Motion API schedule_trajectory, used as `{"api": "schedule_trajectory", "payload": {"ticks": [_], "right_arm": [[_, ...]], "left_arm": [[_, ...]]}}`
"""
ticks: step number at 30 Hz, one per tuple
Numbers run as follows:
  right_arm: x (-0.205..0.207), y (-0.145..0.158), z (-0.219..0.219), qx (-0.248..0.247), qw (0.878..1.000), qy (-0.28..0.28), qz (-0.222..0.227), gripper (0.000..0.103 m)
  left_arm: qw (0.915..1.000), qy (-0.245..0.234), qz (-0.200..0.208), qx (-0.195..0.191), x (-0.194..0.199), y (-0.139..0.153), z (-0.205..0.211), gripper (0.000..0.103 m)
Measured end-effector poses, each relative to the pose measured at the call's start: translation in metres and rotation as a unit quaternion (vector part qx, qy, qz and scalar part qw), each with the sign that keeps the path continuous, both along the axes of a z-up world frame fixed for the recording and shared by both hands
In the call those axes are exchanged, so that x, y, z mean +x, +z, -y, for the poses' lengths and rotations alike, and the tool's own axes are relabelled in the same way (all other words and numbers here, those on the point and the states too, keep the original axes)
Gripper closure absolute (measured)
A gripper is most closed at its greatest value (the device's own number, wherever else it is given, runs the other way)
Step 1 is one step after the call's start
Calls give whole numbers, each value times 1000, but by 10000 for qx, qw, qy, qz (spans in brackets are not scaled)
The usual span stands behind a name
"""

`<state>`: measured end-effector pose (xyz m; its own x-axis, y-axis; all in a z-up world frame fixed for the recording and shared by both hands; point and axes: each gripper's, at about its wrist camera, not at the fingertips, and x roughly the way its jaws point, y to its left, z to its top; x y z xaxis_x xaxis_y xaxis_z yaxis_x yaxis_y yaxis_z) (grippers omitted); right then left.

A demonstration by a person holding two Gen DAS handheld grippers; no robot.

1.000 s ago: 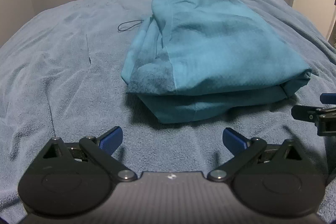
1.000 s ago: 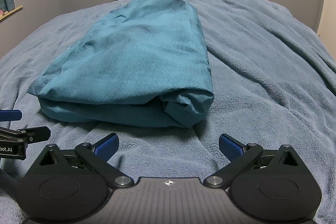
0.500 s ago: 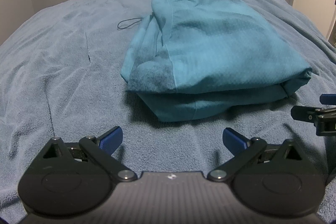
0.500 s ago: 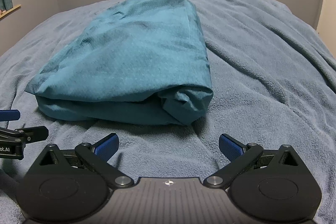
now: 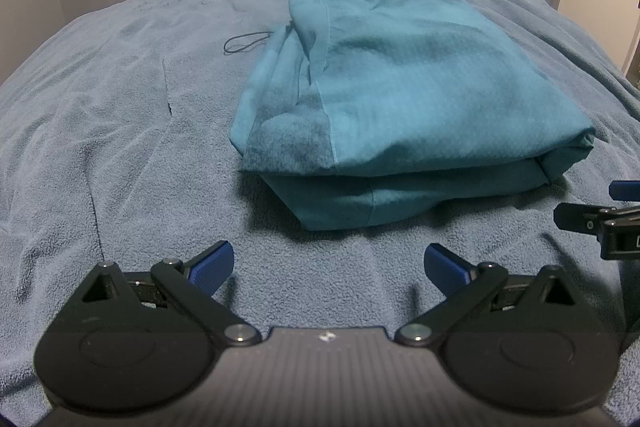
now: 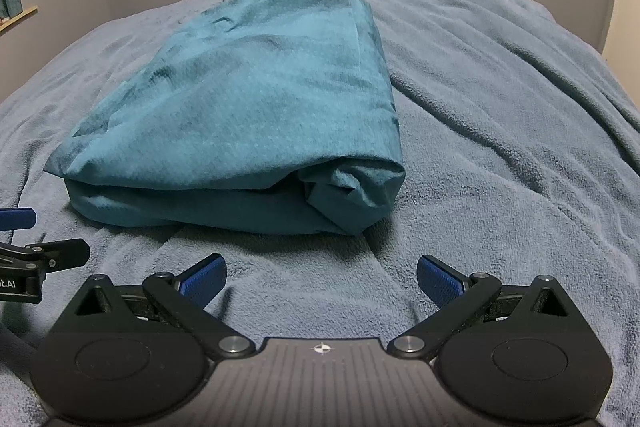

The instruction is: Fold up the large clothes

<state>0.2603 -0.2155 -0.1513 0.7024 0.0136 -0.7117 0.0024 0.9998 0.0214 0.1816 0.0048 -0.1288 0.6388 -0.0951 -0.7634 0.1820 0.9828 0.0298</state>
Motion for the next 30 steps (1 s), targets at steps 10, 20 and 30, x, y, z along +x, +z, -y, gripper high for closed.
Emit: {"api": "schedule_trajectory", "payload": {"ticks": [10,20,30], "right_arm": [[0,-1,1,-4,10000,-4,-39,1],[0,-1,1,-4,10000,-1,-41,1],[-2,-2,1,-11,10000,-1,-71,1]], "left_arm": [[10000,1,-10,0,-1,0,-1,1],[10000,-4,-19,-2,0,0,-1,1],[10000,-11,-27,-8,0,-1,-2,1]]}}
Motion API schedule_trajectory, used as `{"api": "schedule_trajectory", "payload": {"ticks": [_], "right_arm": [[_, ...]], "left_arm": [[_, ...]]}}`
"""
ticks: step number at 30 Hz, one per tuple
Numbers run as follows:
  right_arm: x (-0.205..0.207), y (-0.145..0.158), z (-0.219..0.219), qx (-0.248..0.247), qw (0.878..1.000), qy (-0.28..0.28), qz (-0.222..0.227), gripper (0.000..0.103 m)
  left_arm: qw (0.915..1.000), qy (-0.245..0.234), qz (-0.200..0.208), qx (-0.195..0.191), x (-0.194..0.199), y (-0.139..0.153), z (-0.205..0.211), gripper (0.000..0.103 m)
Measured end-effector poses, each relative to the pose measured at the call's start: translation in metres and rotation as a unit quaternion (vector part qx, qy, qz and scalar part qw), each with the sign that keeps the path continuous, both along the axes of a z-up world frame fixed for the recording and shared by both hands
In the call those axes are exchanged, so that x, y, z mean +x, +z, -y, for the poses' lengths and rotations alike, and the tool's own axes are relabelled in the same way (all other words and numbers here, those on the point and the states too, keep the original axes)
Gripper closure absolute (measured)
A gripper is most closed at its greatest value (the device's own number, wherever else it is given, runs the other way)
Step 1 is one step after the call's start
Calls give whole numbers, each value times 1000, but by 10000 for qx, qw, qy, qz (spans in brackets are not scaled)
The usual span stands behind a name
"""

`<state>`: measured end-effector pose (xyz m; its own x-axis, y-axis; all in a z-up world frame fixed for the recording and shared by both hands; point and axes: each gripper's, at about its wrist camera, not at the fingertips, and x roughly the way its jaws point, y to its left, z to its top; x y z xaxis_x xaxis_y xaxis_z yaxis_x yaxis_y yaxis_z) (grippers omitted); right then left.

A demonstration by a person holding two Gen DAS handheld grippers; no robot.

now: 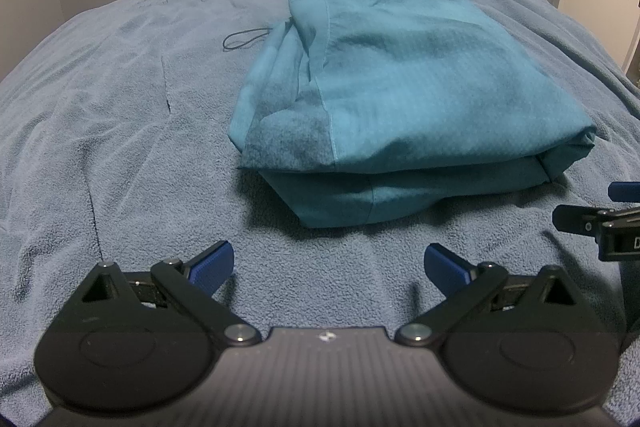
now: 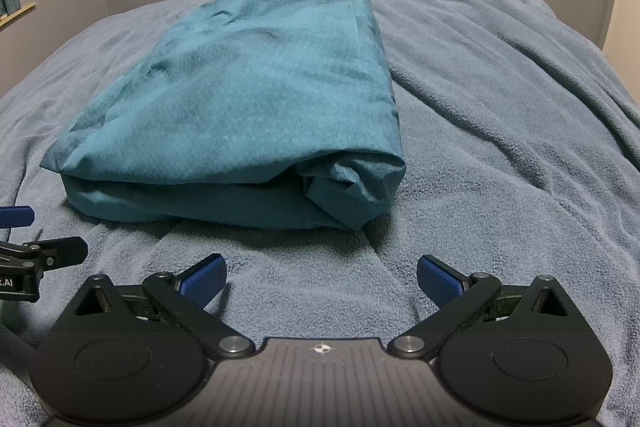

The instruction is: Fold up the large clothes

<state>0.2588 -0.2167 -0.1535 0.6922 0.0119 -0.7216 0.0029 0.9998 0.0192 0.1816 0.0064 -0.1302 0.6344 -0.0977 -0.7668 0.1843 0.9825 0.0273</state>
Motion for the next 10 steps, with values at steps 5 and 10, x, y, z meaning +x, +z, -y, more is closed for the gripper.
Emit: {"api": "schedule_trajectory", "payload": {"ticks": [5,10], "right_arm": [[1,-1,0,-5,10000,1,-11,1],[2,-2,0,-5,10000,0,-29,1]], "left_arm": [[10000,45,6,-43,-1,-1,-3,1],[9999,100,-110,-67,0,-2,-6,1]]}}
